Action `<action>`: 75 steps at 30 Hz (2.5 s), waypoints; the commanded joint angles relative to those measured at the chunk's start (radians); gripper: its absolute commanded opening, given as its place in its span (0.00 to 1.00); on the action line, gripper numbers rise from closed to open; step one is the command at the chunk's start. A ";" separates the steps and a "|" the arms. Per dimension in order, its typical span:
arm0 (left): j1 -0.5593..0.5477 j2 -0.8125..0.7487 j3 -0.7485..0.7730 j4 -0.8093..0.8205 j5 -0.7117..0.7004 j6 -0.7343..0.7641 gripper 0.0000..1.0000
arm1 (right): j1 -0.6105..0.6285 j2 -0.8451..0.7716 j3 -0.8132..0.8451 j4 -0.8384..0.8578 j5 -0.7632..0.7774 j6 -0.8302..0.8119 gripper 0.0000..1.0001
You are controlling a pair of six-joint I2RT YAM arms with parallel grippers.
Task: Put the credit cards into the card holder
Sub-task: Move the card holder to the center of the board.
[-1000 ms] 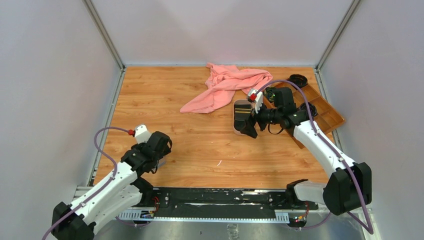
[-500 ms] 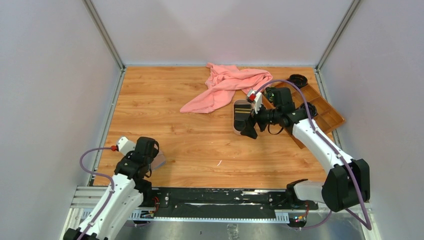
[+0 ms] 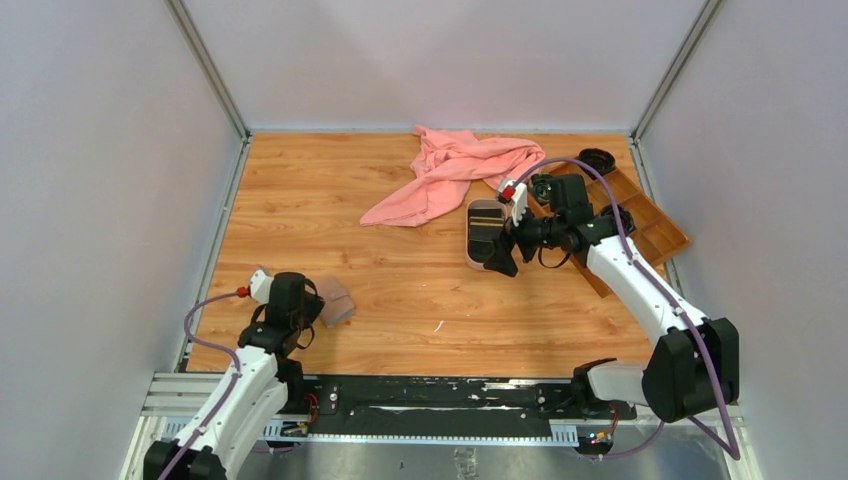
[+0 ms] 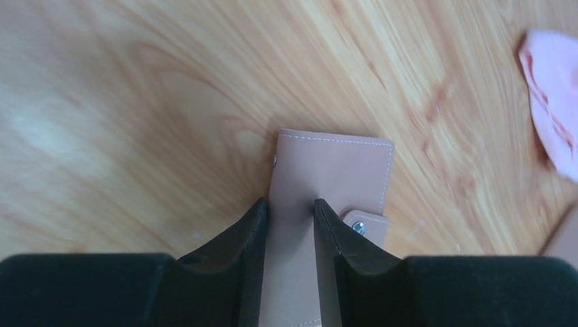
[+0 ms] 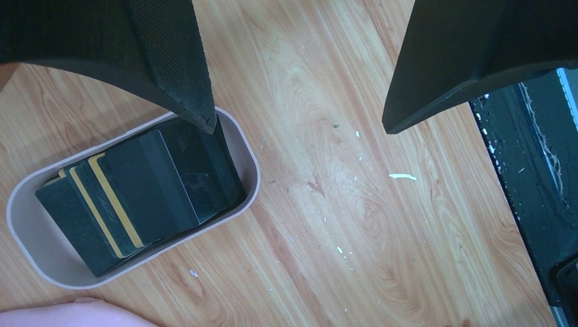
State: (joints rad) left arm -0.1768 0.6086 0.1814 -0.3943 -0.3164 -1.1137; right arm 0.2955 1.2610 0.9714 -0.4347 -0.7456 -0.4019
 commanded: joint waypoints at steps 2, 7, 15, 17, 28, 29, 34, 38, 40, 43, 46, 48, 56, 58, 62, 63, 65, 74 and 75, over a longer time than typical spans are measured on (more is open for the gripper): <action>0.002 0.080 -0.046 0.156 0.304 0.132 0.25 | -0.024 -0.010 0.020 -0.045 -0.052 -0.062 0.96; -0.079 0.124 -0.062 0.289 0.408 0.181 0.19 | -0.023 -0.015 0.005 -0.099 -0.177 -0.184 0.96; -0.464 0.268 -0.003 0.412 0.230 0.129 0.15 | 0.034 -0.048 -0.099 -0.160 -0.333 -0.478 0.93; -0.548 0.325 0.017 0.452 0.185 0.106 0.15 | 0.052 -0.058 -0.141 -0.177 -0.350 -0.590 0.92; -0.836 0.659 0.174 0.595 0.040 -0.001 0.09 | 0.164 -0.043 -0.210 -0.169 -0.259 -0.700 0.90; -0.853 0.692 0.192 0.597 0.029 -0.010 0.09 | 0.178 -0.034 -0.215 -0.161 -0.242 -0.699 0.90; -0.904 0.755 0.235 0.614 -0.006 -0.048 0.07 | 0.222 0.014 -0.224 -0.100 -0.182 -0.643 0.78; -0.912 0.766 0.225 0.643 -0.005 -0.062 0.06 | 0.297 0.047 -0.233 -0.042 -0.109 -0.586 0.68; -0.919 0.763 0.223 0.644 -0.011 -0.071 0.06 | 0.348 0.069 -0.230 -0.020 -0.072 -0.559 0.62; -0.926 0.753 0.206 0.660 -0.023 -0.093 0.05 | 0.417 0.098 -0.226 0.049 0.007 -0.470 0.58; -0.928 0.739 0.184 0.683 -0.027 -0.122 0.04 | 0.469 0.135 -0.206 0.069 0.061 -0.410 0.58; -0.929 0.732 0.175 0.698 -0.027 -0.134 0.04 | 0.492 0.164 -0.186 0.075 0.085 -0.356 0.58; -0.936 0.726 0.164 0.730 -0.030 -0.154 0.01 | 0.559 0.265 -0.137 0.074 0.178 -0.262 0.56; -0.941 0.726 0.164 0.731 -0.029 -0.153 0.01 | 0.575 0.281 -0.130 0.079 0.208 -0.249 0.56; -0.945 0.721 0.157 0.733 -0.032 -0.157 0.00 | 0.607 0.322 -0.124 0.082 0.289 -0.246 0.53; -0.946 0.715 0.154 0.733 -0.034 -0.159 0.00 | 0.614 0.329 -0.122 0.081 0.305 -0.246 0.51; -0.946 0.697 0.142 0.733 -0.041 -0.160 0.00 | 0.625 0.338 -0.121 0.079 0.331 -0.250 0.44; -0.946 0.601 0.078 0.732 -0.064 -0.159 0.01 | 0.641 0.349 -0.095 0.052 0.388 -0.249 0.08; -0.946 0.595 0.076 0.732 -0.062 -0.152 0.02 | 0.637 0.342 -0.082 0.040 0.372 -0.245 0.07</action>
State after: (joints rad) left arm -1.1126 1.2324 0.2726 0.3141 -0.3424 -1.2797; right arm 0.9272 1.5646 0.8806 -0.3351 -0.4431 -0.6479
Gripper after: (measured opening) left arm 0.107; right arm 0.110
